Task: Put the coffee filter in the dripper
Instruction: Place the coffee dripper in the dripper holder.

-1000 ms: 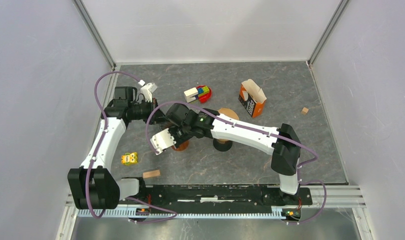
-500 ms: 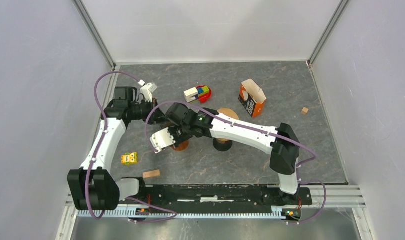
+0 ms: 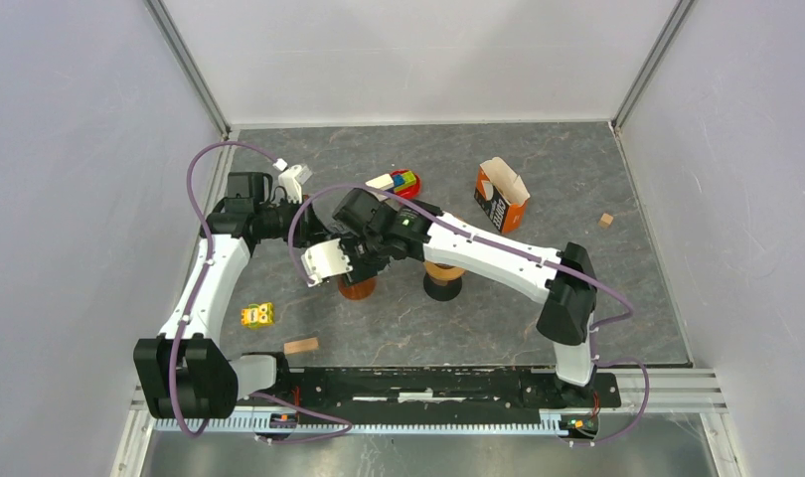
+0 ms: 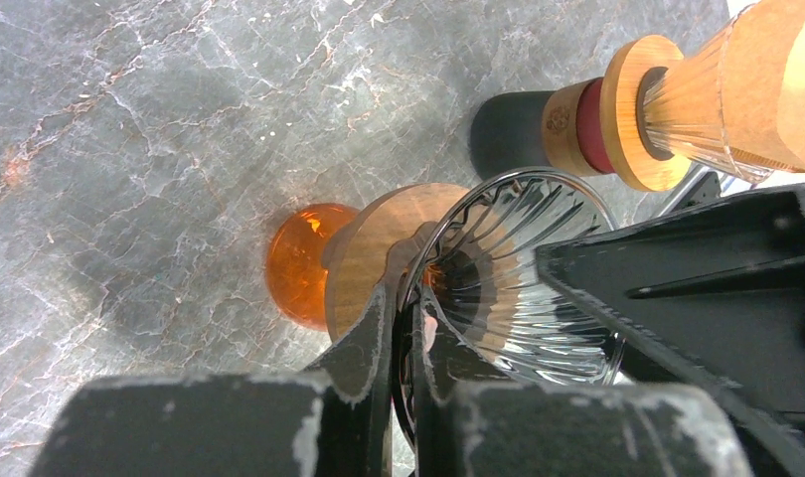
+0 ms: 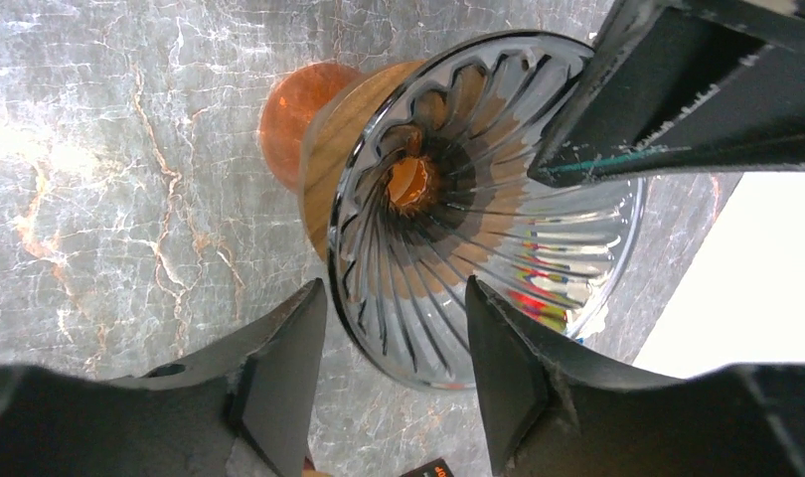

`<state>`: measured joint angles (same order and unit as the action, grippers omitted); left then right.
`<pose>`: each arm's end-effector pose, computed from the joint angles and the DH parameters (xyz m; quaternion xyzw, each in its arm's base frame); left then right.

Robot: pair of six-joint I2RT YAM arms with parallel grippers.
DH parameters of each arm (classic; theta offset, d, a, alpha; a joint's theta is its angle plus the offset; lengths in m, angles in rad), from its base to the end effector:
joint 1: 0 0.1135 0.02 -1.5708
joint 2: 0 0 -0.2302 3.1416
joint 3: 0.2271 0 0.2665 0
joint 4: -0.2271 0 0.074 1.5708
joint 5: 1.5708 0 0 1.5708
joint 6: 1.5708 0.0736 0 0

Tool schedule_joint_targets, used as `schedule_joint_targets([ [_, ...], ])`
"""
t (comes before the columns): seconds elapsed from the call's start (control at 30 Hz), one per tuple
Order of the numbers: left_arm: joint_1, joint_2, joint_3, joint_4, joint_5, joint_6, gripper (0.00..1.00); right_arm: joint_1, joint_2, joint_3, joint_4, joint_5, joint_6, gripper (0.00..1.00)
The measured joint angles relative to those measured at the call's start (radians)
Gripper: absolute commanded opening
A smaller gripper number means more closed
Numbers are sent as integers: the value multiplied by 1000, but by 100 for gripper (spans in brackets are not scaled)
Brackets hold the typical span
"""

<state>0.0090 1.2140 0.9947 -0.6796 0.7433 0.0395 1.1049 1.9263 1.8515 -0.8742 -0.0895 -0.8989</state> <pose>0.2863 -0.0472 0.2310 0.1331 0.8777 -0.3353 0.3154 0.1960 0.4044 0.2500 -0.8087 0.5008 0.0738 0.2996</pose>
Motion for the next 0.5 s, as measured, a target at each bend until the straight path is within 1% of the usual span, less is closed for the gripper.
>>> schedule_joint_targets([
  [0.07,0,0,2,-3,-5,0,20,0,-14,1,-8,-1,10,63],
  [0.2,0,2,4,-2,-43,5,37,-6,-72,1,-11,-5,31,66],
  [0.27,0,2,5,0,-58,6,44,-13,-112,1,-8,-5,41,66],
  [0.5,0,2,18,-1,-97,6,56,-73,-235,3,19,-7,96,67],
])
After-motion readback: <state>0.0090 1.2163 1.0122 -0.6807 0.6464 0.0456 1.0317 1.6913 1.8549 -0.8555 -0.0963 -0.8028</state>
